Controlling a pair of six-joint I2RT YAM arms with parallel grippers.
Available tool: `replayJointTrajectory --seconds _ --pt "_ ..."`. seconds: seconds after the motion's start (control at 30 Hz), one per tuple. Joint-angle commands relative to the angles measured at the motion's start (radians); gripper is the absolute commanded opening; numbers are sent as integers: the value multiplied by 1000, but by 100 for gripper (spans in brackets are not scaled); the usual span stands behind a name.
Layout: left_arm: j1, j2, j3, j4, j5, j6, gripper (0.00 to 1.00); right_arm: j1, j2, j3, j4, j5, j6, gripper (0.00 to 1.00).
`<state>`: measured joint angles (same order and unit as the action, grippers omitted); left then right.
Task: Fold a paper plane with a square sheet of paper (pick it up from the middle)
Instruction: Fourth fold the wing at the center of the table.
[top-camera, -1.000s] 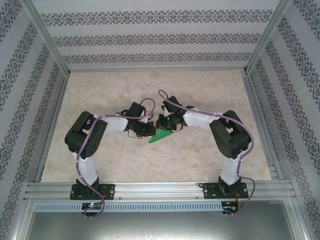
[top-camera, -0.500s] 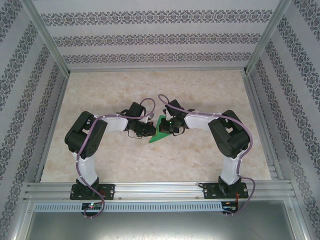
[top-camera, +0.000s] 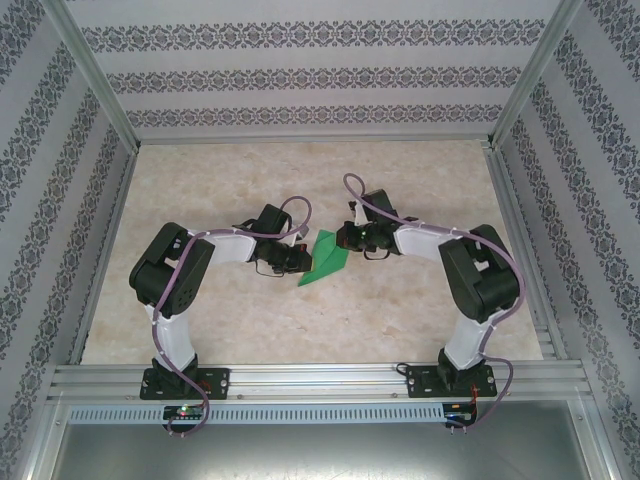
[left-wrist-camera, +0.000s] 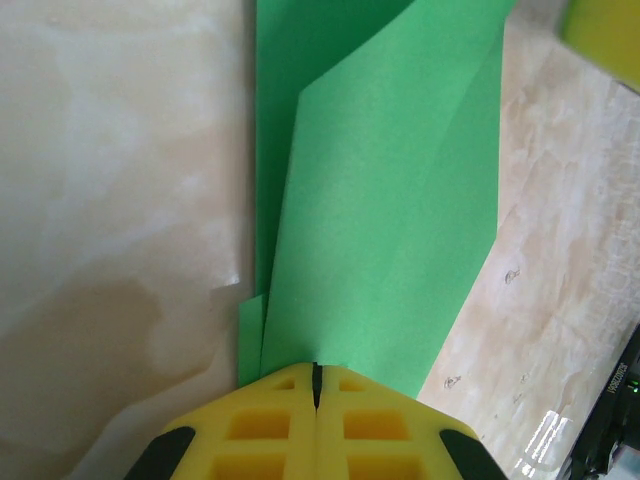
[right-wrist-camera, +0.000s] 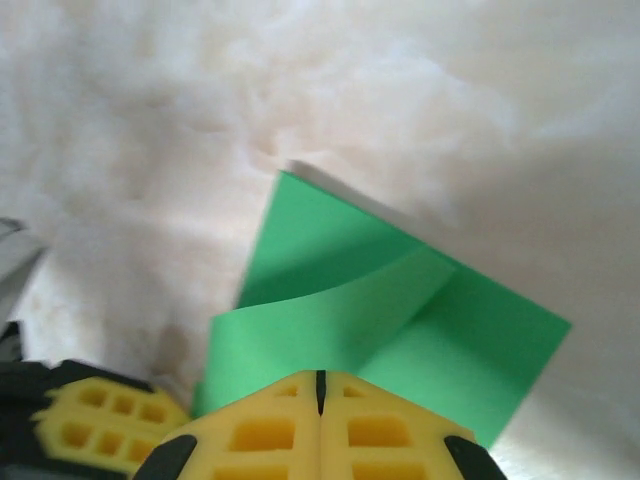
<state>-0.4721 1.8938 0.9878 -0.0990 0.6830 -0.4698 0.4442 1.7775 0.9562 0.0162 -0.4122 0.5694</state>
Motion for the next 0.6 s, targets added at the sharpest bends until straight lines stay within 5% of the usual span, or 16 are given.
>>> replayJointTrajectory --seconds 0.0,0.3,0.57 --pt "-10 59 -51 -180 -87 26 0 54 -20 -46 107 -31 40 3" --pt "-10 61 -52 -188 -97 24 0 120 126 4 127 -74 74 4" --pt "-10 52 -73 -205 -109 32 0 -5 152 6 89 -19 41 4"
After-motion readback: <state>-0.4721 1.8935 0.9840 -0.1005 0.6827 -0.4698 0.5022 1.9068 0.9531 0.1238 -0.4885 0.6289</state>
